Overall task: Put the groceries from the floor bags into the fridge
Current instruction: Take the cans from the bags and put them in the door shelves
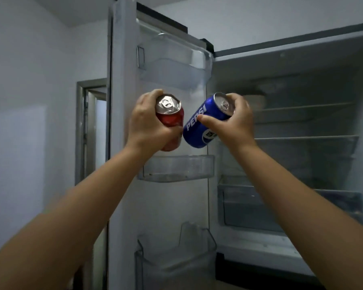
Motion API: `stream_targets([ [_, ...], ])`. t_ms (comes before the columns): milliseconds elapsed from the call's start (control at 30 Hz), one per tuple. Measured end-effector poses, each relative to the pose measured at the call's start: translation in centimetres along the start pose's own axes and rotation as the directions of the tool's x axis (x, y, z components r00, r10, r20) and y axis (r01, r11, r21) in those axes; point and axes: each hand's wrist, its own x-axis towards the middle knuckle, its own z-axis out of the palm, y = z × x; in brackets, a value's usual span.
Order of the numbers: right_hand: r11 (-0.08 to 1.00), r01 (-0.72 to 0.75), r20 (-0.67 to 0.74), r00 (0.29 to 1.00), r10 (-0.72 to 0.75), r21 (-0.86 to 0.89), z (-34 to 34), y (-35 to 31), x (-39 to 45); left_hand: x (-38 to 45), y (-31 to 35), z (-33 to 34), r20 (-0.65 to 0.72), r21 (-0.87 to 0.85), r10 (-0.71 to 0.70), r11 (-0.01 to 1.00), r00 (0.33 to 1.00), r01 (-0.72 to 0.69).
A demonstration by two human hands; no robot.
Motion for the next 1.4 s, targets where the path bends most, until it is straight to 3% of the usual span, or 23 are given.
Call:
stream_targets([
  [267,0.975,-0.071,0.307,0.952,0.004,0.209,2.7,3.7,2.1,0.0,0.2,1.6,0.103,0.193,-0.276,0.948,0.956,0.253],
  [400,0.958,-0.144,0.42,0.907,0.027,0.249,3.6,4.9,3.3,0.9,0.9,2.0,0.149,0.302,-0.449,0.869,0.881,0.392],
  [567,0.995,-0.076,0.605,0.796,0.017,0.072,4.7,6.4,3.9,2.3,1.1,2.6,0.209,0.357,-0.667,0.733,0.715,0.579],
  [733,0.994,0.05,0.598,0.801,0.016,-0.094,5.6,7.2,3.9,3.0,2.0,3.2,0.234,0.58,-0.745,0.623,0.625,0.525],
  [867,0.986,0.07,0.637,0.77,0.043,-0.151,6.3,7.7,3.5,1.7,1.7,4.1,0.272,0.812,-0.678,0.542,0.683,0.215],
  [967,0.98,0.096,0.653,0.756,0.044,-0.176,6.1,7.8,3.2,0.5,1.9,4.0,0.276,0.85,-0.611,0.515,0.742,0.109],
  [1100,0.964,0.167,0.632,0.775,0.002,-0.208,5.8,7.5,3.0,-0.5,2.8,3.0,0.26,0.875,-0.561,0.482,0.786,0.055],
  [1400,0.92,0.392,0.549,0.774,-0.316,-0.023,5.1,3.8,0.2,-2.5,4.1,-3.0,0.113,0.916,-0.364,0.4,0.925,0.045],
])
